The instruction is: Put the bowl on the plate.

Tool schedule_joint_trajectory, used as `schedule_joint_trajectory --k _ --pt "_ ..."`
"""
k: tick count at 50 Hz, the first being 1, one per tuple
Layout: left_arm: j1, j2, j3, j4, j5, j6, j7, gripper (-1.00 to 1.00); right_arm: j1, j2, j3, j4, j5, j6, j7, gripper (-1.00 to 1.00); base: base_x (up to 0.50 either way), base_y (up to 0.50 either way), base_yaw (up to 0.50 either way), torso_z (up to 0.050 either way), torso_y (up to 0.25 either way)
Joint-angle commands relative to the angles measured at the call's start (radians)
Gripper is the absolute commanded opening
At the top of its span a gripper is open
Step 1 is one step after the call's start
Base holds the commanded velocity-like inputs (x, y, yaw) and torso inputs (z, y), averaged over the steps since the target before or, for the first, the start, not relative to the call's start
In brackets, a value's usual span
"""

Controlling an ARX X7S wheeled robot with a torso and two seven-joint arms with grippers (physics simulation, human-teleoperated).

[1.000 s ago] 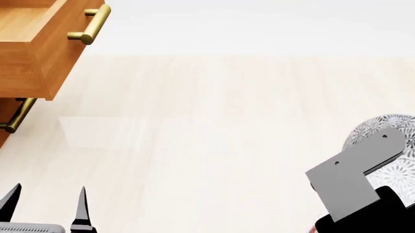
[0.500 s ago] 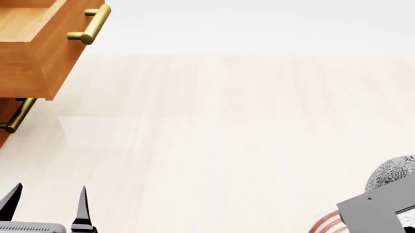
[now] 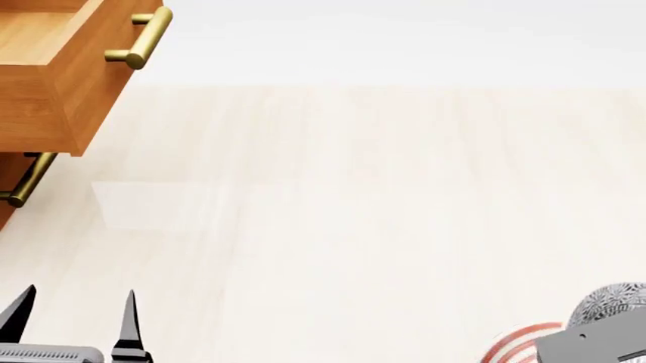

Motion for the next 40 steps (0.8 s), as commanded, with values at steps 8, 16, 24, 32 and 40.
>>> schedule_joint_trajectory --k 8,16,24,32,40 --pt "-0.002 -0.003 0.004 -0.002 -0.003 0.004 -0.002 1.0 -0.088 -0.011 -0.01 0.064 -0.069 -0.113 -0.054 -1.0 0.0 0.0 0.0 0.0 0.001" --pt "-0.002 -0.004 0.005 -0.003 -0.004 0.006 -0.003 1.0 -0.113 -0.014 -0.009 0.097 -0.08 -0.156 -0.078 -1.0 0.0 0.0 0.0 0.0 0.0" --pt "-0.004 -0.005 0.007 -0.003 -0.003 0.005 -0.005 1.0 -0.129 -0.029 -0.014 0.126 -0.097 -0.177 -0.099 -1.0 0.0 0.0 0.0 0.0 0.0" --pt "-0.004 -0.008 0.008 0.0 -0.006 0.004 -0.007 1.0 -0.141 -0.057 -0.025 0.157 -0.116 -0.189 -0.118 -1.0 0.0 0.0 0.0 0.0 0.0" --pt "-0.003 -0.009 0.01 0.003 -0.006 0.003 -0.009 1.0 -0.148 -0.077 -0.033 0.179 -0.13 -0.194 -0.138 -1.0 0.0 0.0 0.0 0.0 0.0"
